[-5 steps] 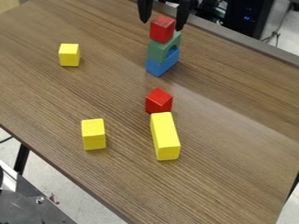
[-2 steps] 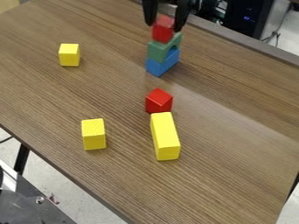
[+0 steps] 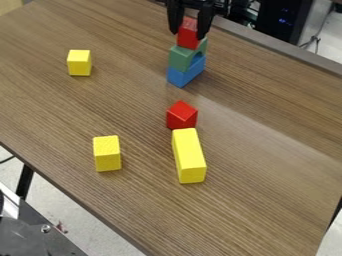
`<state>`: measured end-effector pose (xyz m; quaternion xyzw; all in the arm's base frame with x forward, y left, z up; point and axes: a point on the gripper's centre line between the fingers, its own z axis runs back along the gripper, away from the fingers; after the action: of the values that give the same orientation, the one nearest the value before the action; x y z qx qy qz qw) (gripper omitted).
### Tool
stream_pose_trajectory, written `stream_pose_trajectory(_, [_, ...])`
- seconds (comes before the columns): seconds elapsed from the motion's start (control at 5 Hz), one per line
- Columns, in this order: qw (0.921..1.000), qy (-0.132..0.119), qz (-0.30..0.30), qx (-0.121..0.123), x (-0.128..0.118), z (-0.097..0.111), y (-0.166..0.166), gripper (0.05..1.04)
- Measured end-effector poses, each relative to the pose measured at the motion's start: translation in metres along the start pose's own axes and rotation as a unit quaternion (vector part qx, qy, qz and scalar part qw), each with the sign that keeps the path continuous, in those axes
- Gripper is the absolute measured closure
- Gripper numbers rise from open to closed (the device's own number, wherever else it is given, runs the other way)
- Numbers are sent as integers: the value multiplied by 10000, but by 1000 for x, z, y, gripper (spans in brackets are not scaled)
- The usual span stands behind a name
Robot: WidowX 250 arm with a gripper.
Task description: Put the red cube on the table
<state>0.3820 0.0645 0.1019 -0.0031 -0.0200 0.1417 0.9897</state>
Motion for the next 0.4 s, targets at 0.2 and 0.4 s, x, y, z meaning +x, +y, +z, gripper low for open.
stream_pose_trajectory(0.2, [10000,-3,6,28,0,-1,-1,537])
stream_pose_trajectory(0.4, [9999,-54,83,117,-4,1,2,537])
